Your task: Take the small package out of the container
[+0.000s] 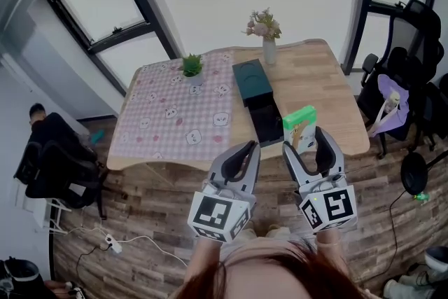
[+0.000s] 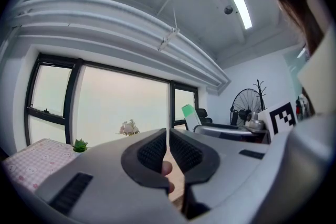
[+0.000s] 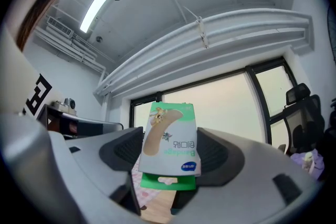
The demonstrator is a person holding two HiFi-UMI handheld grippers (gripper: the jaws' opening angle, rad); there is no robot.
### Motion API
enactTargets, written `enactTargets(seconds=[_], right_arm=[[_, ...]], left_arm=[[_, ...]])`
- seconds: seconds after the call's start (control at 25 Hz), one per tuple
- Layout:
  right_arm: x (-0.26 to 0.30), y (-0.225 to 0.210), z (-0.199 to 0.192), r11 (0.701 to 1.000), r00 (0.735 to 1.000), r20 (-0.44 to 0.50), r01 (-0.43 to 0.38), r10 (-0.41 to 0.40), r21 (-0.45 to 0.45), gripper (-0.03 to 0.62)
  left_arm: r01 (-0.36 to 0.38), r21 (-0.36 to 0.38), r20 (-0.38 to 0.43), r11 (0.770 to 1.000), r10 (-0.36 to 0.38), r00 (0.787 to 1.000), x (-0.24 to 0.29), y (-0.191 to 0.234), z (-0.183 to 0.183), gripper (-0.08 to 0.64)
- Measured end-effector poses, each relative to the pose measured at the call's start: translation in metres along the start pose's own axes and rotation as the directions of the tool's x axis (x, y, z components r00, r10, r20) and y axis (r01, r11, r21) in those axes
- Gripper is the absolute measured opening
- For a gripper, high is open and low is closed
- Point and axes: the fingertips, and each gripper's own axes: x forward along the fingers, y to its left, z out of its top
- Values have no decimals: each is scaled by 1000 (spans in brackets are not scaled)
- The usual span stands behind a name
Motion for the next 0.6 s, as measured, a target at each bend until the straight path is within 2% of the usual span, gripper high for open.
enactTargets(seconds=[0.6], right_arm=[[27, 25, 5, 995, 997, -4, 80, -80, -52, 318]], left_arm=[[75, -23, 20, 997, -74, 997, -4, 47, 4, 21]])
